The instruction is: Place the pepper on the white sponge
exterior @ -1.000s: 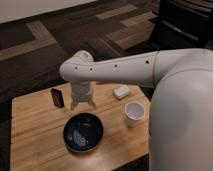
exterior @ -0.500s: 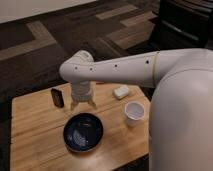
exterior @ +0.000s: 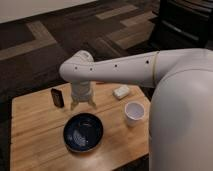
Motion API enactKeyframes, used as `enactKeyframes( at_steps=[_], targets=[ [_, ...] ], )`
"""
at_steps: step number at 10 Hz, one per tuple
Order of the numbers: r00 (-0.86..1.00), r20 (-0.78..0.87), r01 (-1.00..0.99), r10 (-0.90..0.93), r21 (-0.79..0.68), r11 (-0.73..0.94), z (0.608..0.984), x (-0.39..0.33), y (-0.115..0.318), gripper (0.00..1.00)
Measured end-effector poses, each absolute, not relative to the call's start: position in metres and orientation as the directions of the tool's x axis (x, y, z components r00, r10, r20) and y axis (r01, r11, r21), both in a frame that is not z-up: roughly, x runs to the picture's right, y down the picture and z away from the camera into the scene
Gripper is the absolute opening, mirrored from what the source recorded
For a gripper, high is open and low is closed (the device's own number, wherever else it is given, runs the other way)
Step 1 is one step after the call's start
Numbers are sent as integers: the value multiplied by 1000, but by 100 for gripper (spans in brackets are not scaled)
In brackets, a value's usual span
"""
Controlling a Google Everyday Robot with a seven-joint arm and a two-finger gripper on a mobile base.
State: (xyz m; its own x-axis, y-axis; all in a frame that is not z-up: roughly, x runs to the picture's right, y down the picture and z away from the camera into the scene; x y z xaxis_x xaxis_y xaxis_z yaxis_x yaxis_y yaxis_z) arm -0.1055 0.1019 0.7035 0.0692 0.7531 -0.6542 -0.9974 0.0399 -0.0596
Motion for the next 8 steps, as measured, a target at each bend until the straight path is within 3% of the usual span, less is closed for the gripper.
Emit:
enactKeyframes(
  at_steps=[8],
  targets=[
    [45,-677,-999,734,-41,23,703,-101,106,65]
  ],
)
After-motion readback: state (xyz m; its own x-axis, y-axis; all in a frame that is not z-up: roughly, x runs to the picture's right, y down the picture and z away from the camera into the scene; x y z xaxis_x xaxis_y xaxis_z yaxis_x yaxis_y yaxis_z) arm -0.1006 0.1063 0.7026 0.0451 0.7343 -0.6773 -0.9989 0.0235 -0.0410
